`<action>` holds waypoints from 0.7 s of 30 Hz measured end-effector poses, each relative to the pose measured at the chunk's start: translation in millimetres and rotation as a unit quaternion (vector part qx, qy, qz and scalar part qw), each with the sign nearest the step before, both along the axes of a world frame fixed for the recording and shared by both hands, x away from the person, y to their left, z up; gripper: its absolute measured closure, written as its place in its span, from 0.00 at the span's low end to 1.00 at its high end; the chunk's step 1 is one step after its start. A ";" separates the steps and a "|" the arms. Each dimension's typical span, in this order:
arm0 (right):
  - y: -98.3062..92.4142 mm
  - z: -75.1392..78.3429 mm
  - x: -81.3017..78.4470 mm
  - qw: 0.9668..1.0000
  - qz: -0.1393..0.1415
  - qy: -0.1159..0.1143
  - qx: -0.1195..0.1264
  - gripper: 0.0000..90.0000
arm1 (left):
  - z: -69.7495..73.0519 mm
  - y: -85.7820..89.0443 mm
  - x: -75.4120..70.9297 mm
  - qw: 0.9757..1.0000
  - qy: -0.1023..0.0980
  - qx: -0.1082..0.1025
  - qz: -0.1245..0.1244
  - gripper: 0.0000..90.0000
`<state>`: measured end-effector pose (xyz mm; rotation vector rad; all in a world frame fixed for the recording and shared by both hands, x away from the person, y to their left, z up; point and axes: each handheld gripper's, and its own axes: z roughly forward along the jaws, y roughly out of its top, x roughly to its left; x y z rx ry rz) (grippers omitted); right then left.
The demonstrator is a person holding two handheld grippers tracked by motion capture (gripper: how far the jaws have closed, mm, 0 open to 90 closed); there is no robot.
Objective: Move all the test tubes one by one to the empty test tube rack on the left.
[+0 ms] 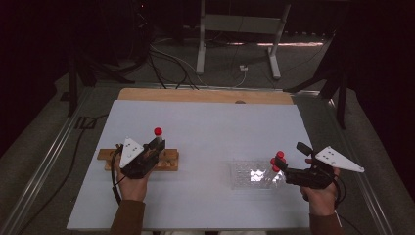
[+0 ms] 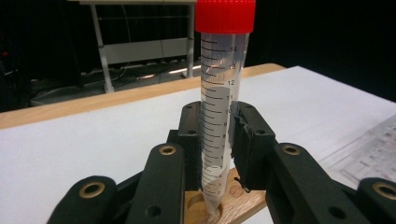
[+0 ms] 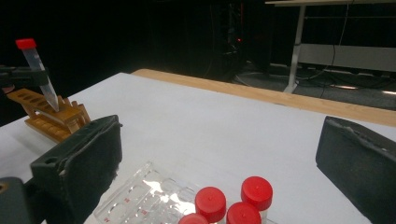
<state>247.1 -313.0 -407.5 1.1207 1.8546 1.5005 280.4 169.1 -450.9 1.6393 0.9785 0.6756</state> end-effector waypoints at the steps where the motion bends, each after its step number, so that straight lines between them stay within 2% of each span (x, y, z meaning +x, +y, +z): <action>1: 0.0 0.0 0.0 1.000 0.000 0.000 0.000 0.00 | 0.0 0.0 0.0 1.000 0.000 0.000 0.000 0.84; 11: -2.7 -1.0 -1.3 1.000 0.000 -0.001 0.002 0.00 | -15.4 2.7 2.4 1.000 0.017 0.009 0.010 0.83; 14: -3.2 -0.9 -1.6 1.000 0.000 -0.002 0.003 0.00 | -17.3 3.7 2.1 1.000 0.020 0.007 0.011 0.83; 21: -4.1 -1.0 -2.2 1.000 0.000 -0.002 0.004 0.00 | -23.6 1.0 1.6 0.999 0.031 0.019 0.011 0.82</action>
